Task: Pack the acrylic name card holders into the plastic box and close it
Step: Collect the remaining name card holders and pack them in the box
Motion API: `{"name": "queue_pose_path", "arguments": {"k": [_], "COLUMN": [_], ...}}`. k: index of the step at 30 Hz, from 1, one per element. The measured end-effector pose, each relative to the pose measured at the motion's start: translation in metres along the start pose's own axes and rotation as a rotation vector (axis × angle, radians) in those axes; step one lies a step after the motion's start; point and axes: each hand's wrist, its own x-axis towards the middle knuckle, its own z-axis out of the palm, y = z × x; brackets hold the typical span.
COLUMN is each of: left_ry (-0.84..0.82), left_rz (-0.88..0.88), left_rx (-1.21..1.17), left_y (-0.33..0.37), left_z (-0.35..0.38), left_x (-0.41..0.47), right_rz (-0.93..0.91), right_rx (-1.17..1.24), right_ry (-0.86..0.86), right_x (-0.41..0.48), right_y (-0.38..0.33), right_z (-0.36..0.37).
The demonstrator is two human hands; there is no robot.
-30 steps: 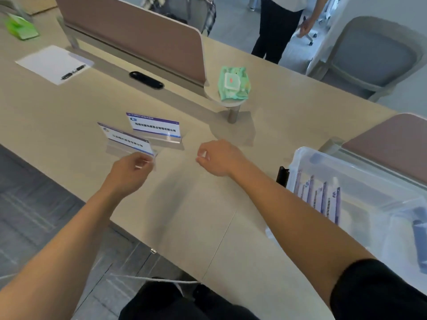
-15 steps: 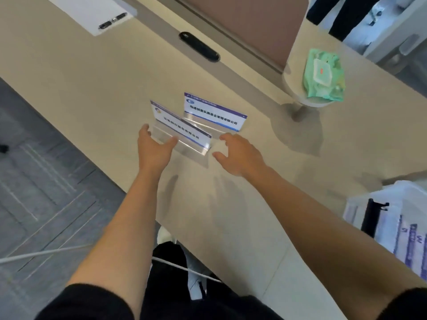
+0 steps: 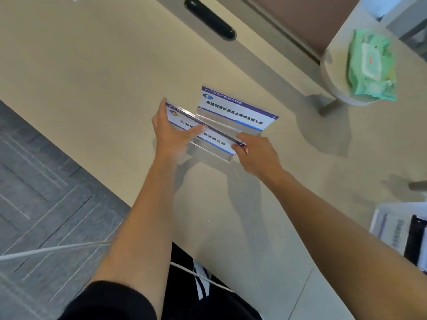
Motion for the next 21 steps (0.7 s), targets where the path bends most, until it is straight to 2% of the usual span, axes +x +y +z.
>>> {"name": "queue_pose_path", "arguments": {"k": [7,10,13,18,21], "left_ry": [-0.109,-0.173,-0.213,-0.275,-0.284], "left_rz": [0.016,0.027,0.072,0.156,0.242], "left_rx": [0.117,0.215,0.314,0.231,0.176], "left_y": [-0.007,-0.006,0.003,0.031,0.056], "left_z": [0.030,0.050,0.068,0.102,0.128], "left_x": [-0.041,-0.067,-0.091,-0.135,-0.173], "right_rz": [0.126,0.133,0.103,0.092,0.110], "right_rx": [0.046,0.028,0.032,0.100,0.224], "right_ry": [-0.006,-0.038,0.010,0.084,0.180], "right_x": [-0.027,-0.045,-0.066,-0.107,-0.129], "right_y": [0.065,0.094,0.118,0.154,0.185], "right_z": [-0.020,-0.038,-0.063,-0.116,-0.148]}}
